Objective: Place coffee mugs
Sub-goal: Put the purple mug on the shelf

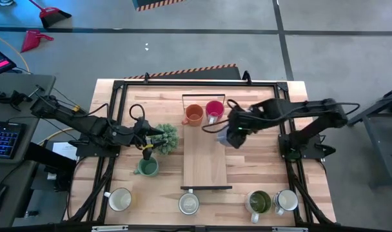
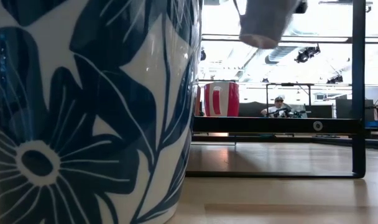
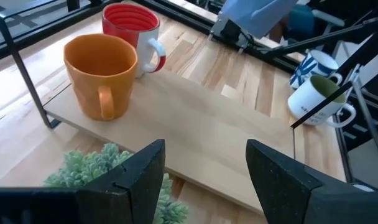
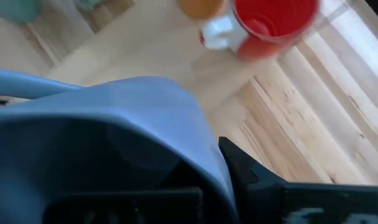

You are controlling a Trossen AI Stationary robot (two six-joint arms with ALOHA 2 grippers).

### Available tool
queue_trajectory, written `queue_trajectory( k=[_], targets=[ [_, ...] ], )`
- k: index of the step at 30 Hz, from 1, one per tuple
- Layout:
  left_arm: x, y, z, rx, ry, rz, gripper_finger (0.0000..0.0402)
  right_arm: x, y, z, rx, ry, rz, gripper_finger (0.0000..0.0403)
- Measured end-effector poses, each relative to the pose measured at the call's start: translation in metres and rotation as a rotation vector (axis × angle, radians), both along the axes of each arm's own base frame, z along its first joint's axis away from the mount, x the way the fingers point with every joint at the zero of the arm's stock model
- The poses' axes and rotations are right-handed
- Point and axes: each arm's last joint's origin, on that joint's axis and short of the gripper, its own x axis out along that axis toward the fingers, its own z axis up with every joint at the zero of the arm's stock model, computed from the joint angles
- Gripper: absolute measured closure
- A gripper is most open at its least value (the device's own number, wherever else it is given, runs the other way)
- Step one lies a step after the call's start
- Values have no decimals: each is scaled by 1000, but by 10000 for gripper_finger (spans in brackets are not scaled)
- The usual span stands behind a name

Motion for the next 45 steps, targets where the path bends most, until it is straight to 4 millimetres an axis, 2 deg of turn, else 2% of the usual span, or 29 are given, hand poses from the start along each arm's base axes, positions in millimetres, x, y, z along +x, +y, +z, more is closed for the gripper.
queue_trajectory(
  k=[12,18,37,45],
  targets=[
    [0,0,0,64,16,-31,188,87,-11,-17,55,25,47,403],
    [-1,0,-1,69,29,-32,188,116,-16,-26,72,29,68,403],
    [-1,0,-2,88,39,-40,188,153,-23,-76,78,87,6,403],
    [-1,0,-2,88,39,-40,188,153,-25,-77,32,81,-61,403]
  ],
)
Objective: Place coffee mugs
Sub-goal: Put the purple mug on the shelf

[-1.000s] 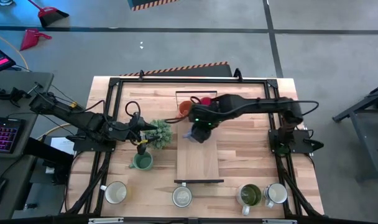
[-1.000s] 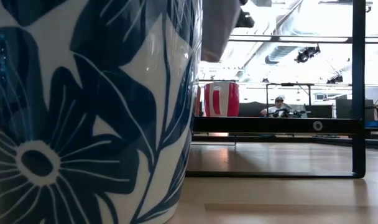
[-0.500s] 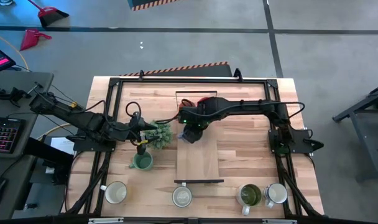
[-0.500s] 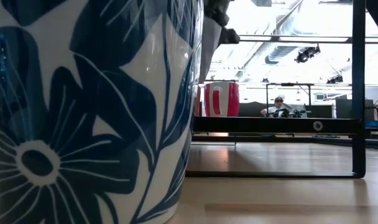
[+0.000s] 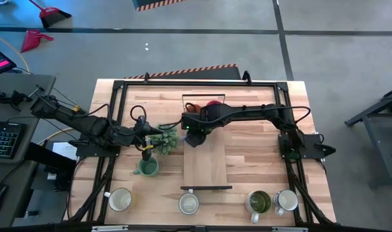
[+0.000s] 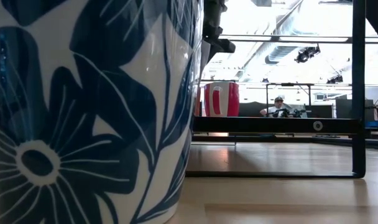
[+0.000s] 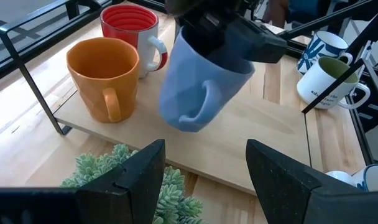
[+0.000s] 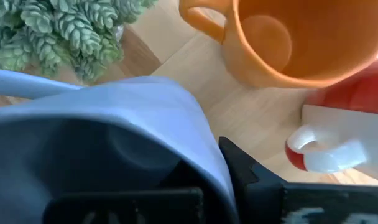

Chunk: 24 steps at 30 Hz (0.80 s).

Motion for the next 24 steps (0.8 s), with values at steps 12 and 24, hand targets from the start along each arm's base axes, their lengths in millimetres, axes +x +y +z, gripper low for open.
queue_trajectory(
  k=[12,24],
  targets=[
    [0,0,0,5,-1,-3,188,4,10,-11,24,30,1,403],
    [0,0,1,5,-4,-4,188,10,26,-30,61,77,8,403]
  ],
)
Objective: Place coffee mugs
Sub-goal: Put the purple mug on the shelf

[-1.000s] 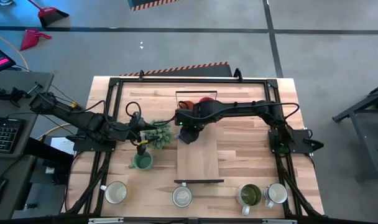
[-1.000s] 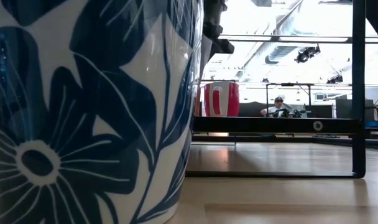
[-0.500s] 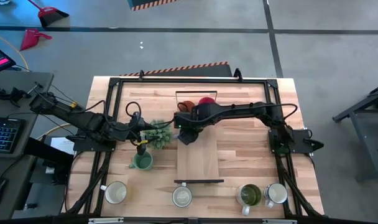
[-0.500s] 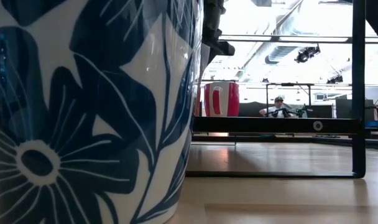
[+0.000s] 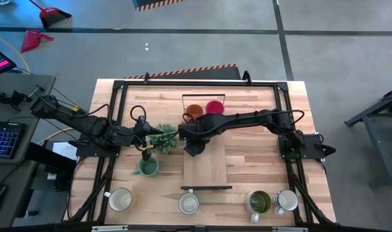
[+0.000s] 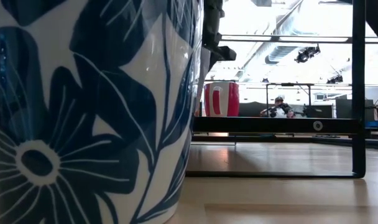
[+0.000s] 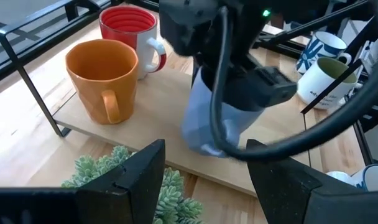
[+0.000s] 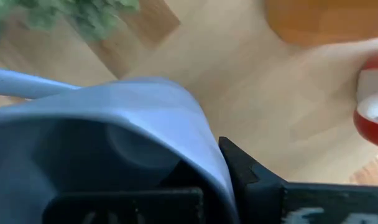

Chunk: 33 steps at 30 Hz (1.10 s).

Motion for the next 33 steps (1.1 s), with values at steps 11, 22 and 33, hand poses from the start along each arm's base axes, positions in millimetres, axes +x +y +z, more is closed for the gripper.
queue_trajectory(
  k=[11,22,33],
  targets=[
    [0,0,0,9,1,-5,188,0,11,-5,48,19,4,403],
    [0,0,0,9,1,-5,188,2,13,-9,78,24,-14,403],
    [0,0,0,5,0,-4,188,6,14,-19,111,43,-6,402]
  ],
)
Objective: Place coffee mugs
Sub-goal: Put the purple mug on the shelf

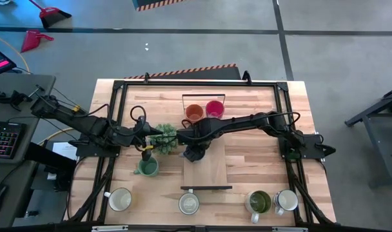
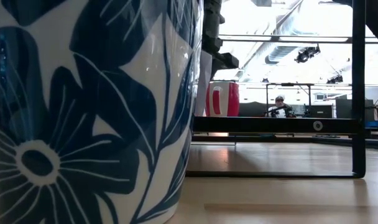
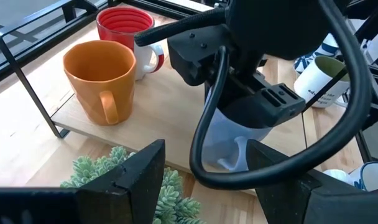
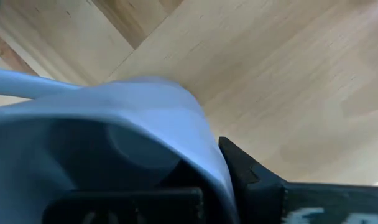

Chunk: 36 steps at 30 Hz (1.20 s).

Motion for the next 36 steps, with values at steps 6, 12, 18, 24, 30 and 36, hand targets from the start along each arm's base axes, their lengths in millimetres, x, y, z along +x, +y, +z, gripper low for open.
queue_trajectory(
  k=[6,12,18,24,30,36],
  targets=[
    [0,0,0,10,2,-5,188,0,0,0,-1,2,7,378],
    [0,0,0,22,5,-11,188,0,0,0,-4,2,27,320],
    [0,0,0,22,5,-10,188,2,-2,16,14,-33,23,271],
    [0,0,0,23,5,-11,188,-8,-2,62,9,-37,43,260],
    [-1,0,-1,28,17,-11,188,-19,19,83,-4,-33,99,266],
    [-1,0,-2,31,26,-11,188,-26,50,82,37,-11,181,290]
  ],
)
